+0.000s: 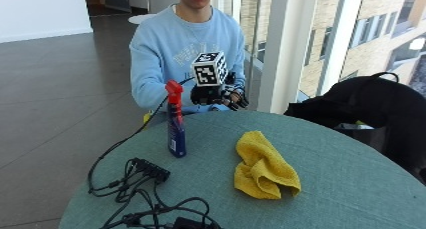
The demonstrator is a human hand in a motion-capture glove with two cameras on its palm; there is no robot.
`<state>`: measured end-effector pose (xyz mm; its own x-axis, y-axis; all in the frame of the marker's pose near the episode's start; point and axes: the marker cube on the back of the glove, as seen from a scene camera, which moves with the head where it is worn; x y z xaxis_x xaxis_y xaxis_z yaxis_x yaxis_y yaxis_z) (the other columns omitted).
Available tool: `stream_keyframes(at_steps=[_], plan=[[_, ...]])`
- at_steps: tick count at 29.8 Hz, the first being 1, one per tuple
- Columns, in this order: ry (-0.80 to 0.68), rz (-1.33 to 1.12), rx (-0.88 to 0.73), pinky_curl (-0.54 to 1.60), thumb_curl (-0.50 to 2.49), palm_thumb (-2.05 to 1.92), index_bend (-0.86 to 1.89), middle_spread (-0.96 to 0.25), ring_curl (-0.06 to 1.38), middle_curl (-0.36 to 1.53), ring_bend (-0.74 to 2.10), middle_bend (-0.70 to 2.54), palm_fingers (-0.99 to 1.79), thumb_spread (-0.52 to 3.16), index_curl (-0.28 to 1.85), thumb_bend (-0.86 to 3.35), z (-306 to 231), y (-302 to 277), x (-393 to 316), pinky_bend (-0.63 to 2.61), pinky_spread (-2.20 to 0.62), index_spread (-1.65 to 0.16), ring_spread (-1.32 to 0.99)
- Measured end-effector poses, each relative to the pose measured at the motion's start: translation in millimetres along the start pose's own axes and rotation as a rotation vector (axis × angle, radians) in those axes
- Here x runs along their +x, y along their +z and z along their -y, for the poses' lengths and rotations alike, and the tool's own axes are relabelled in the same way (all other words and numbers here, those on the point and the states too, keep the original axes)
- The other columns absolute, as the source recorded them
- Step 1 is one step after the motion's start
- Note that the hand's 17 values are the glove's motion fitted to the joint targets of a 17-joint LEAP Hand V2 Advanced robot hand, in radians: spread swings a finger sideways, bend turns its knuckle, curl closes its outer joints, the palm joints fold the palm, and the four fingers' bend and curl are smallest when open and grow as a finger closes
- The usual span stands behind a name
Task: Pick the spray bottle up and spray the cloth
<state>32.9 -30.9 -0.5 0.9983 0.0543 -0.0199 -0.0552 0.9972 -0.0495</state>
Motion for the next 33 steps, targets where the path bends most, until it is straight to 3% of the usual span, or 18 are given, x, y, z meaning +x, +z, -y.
stream_keyframes(at_steps=[14, 23, 33], plan=[[0.034, 0.020, 0.015, 0.25, 0.30, 0.64, 0.17, -0.09, 0.26, 0.33, 0.20, 0.26, 0.73, 1.13, 0.34, 0.18, -24.4, -7.2, 3.0, 0.18, 0.21, -0.34, -0.04], [0.110, 0.076, 0.031, 0.26, 0.32, 0.65, 0.15, -0.09, 0.28, 0.35, 0.20, 0.25, 0.71, 1.15, 0.33, 0.12, -93.5, -18.7, 5.3, 0.18, 0.21, -0.35, -0.03], [0.327, 0.377, 0.201, 0.28, 0.32, 0.64, 0.15, -0.09, 0.29, 0.37, 0.20, 0.25, 0.71, 1.16, 0.33, 0.05, -180.0, -45.2, 28.9, 0.19, 0.21, -0.36, -0.03]])
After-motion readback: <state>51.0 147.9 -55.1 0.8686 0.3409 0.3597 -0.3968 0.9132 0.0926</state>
